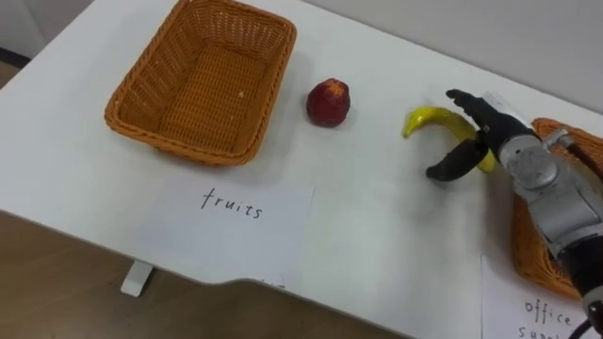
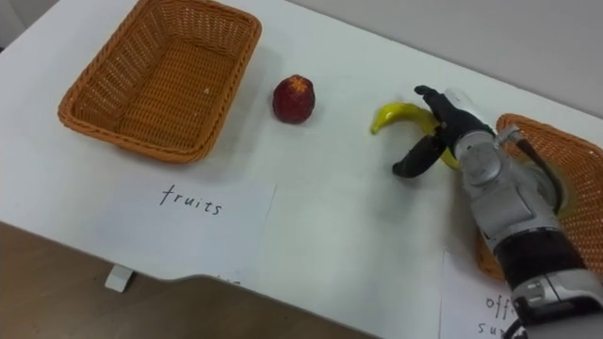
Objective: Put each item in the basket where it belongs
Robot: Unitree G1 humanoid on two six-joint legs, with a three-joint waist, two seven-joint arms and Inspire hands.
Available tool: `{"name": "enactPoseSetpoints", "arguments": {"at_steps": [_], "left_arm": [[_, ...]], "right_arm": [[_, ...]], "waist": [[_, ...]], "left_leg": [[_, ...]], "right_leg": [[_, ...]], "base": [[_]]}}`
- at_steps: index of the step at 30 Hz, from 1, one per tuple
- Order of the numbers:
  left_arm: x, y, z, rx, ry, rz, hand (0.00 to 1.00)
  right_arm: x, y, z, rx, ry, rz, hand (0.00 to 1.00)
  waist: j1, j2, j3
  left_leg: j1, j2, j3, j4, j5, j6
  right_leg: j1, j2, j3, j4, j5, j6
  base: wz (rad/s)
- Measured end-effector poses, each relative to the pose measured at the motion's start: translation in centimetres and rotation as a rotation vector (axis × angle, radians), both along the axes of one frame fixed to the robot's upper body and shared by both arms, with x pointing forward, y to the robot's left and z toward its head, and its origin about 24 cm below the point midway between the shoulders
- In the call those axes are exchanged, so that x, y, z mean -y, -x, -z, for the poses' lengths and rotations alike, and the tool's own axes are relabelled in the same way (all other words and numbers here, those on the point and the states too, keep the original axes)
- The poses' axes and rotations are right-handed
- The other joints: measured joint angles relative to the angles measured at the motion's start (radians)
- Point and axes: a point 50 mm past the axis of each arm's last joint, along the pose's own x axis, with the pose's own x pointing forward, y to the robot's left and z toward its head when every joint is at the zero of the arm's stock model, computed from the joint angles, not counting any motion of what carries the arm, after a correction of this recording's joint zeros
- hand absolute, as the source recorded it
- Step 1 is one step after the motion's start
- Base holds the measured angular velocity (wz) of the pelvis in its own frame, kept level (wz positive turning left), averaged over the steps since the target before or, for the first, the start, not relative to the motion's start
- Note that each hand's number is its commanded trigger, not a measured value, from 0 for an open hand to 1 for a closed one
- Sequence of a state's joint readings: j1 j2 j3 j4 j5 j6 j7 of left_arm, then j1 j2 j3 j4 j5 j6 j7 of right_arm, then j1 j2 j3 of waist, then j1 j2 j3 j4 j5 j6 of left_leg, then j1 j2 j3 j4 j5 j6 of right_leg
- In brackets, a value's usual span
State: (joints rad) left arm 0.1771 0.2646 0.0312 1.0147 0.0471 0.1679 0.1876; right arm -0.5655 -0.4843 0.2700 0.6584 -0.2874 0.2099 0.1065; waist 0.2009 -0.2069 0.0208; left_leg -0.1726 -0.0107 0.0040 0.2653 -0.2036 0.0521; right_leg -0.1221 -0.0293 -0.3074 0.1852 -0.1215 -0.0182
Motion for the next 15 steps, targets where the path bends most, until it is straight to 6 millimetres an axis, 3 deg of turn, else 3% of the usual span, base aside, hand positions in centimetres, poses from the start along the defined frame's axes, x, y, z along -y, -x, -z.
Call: {"name": "enactPoseSetpoints", "arguments": {"at_steps": [15], "left_arm": [[0.0,-0.4,0.0,-0.003,-0.001,-0.002,0.00]], "right_arm": [[1.3,0.2,0.7,-0.065,0.015,0.042,0.00]], "waist": [[0.032,-0.003,-0.0023]], "left_leg": [[0.005,0.000,-0.001,0.004,0.000,0.000]], "right_leg": [[0.011,0.000,-0.007,0.000,0.000,-0.001]], "base": [[0.00]]}}
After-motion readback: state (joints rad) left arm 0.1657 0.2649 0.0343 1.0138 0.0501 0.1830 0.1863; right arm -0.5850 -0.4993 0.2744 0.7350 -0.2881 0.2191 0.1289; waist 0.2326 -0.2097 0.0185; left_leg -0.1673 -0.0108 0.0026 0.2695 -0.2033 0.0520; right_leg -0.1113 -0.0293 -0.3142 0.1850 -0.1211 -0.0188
